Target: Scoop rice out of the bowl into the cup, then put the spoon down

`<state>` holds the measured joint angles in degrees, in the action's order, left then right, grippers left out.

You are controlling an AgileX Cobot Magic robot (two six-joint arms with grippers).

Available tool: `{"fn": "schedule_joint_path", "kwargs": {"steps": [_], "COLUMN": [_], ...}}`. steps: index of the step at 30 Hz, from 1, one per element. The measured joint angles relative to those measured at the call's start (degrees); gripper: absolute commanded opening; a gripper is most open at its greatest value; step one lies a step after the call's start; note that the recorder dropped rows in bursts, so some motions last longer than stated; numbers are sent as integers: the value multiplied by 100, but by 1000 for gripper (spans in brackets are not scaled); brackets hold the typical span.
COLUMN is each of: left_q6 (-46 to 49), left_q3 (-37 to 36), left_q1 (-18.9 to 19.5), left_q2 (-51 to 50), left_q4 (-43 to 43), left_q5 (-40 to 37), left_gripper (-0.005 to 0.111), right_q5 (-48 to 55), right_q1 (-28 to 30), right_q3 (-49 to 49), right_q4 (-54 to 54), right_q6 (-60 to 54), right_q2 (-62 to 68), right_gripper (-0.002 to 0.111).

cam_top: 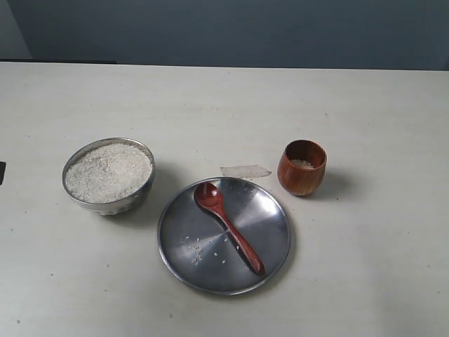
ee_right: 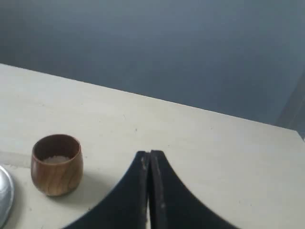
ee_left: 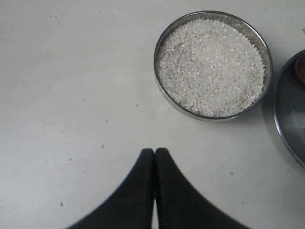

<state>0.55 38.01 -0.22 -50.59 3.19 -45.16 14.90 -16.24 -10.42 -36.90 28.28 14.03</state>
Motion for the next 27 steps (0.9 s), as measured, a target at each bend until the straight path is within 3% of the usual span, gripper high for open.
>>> {"fn": "schedule_joint_path", "kwargs": {"steps": [10,27], "left_q6": [0,0], "left_q3": [0,0], "left_q1": [0,0], "left_q2": [0,0], "left_q4": [0,0], "left_q5": [0,0], "left_gripper": [0,0], "right_q5": [-600,-567], "right_q1": [0,0], "right_q3": [678,709], "right_q4": [-189,-130], "right_q6": [0,10], "right_q2": [-327,-327], "right_gripper": [-1,-1]}}
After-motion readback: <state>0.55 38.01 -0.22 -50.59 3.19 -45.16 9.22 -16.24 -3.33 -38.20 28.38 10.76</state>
